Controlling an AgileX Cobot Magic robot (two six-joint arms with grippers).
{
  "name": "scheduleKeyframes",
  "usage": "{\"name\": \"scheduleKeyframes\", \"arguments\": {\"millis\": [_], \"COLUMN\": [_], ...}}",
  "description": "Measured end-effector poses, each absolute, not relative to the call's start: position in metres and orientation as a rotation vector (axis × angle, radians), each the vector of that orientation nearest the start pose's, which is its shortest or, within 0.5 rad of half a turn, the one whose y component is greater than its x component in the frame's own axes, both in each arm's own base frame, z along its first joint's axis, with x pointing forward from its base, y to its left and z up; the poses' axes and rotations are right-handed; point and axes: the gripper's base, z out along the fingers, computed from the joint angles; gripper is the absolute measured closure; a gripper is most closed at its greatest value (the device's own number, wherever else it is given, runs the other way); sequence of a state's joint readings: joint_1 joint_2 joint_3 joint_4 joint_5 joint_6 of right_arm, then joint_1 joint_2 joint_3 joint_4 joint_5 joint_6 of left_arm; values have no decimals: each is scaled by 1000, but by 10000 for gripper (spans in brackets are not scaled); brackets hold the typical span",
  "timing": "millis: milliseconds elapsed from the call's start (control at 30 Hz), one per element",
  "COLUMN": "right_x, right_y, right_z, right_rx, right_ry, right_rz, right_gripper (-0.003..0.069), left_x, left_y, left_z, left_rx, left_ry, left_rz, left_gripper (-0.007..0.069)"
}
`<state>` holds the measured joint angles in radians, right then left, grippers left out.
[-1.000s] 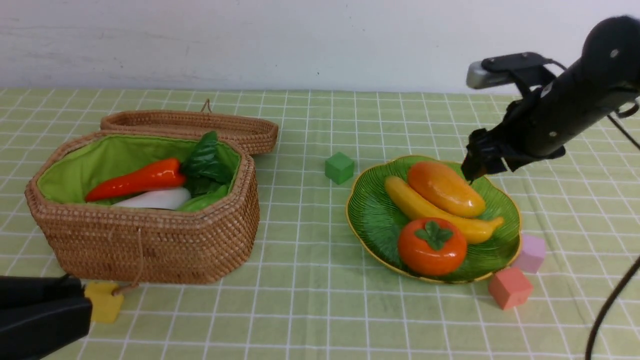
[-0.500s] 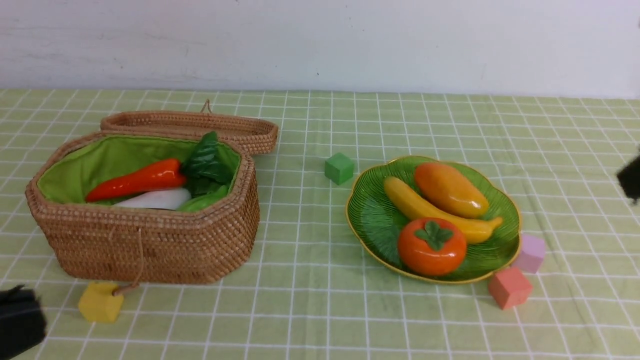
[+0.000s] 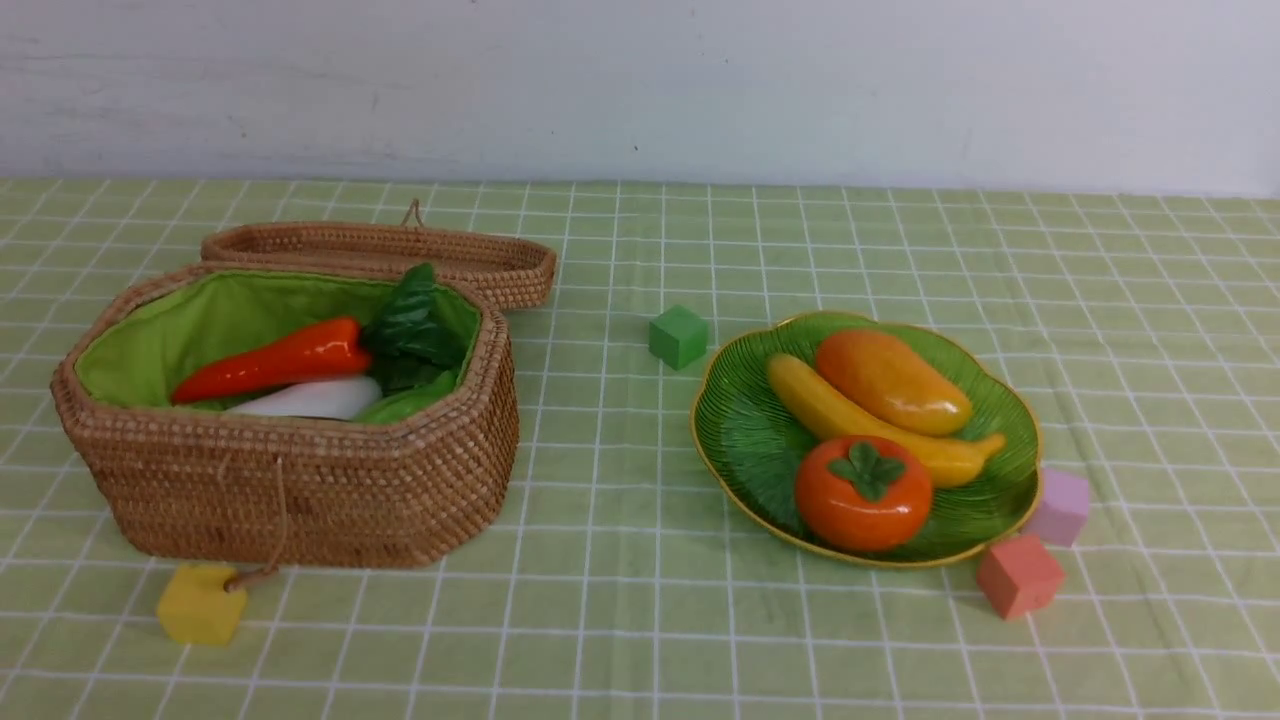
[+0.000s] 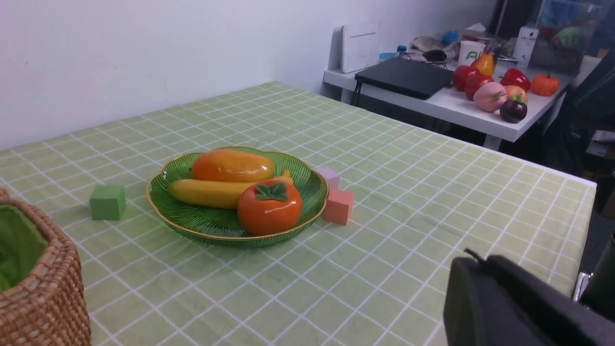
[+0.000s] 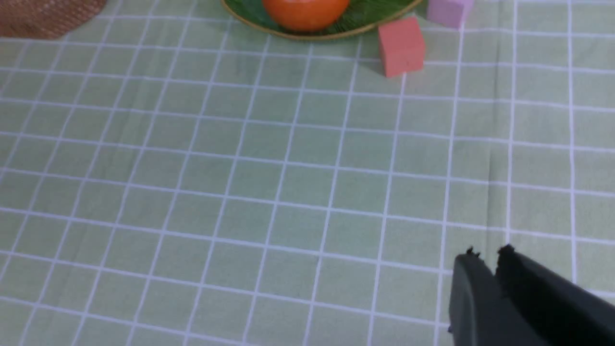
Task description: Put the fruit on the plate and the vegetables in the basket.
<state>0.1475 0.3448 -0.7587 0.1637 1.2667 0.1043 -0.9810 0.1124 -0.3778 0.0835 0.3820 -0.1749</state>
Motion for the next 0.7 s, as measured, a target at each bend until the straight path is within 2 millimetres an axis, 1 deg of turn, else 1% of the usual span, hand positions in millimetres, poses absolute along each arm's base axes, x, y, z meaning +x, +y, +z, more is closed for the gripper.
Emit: {"name": "scheduleKeyframes", "arguments": {"millis": [33, 100, 367, 500, 700], "right_x": [20, 23, 24, 24, 23], "right_y": [17, 18, 19, 19, 18], "right_z": [328, 324, 325, 325, 324], "right_rx": [-65, -57, -55, -56, -57], "right_ry": [2353, 2347, 2329, 2332, 2331], "right_rz": [333, 341, 356, 356, 347], "right_gripper": [589, 586, 573, 568, 561], "left_x": [27, 28, 31, 32, 32], "left_y": [-35, -37, -42, -42, -42], "left_z": [293, 286, 264, 260, 260], "left_rx": [688, 696, 728, 735, 735], "left_ry": [1511, 1525, 1593, 1610, 1610], "left_rz": [-807, -802, -776, -770, -770], "left_gripper": [637, 637, 637, 637, 637]}}
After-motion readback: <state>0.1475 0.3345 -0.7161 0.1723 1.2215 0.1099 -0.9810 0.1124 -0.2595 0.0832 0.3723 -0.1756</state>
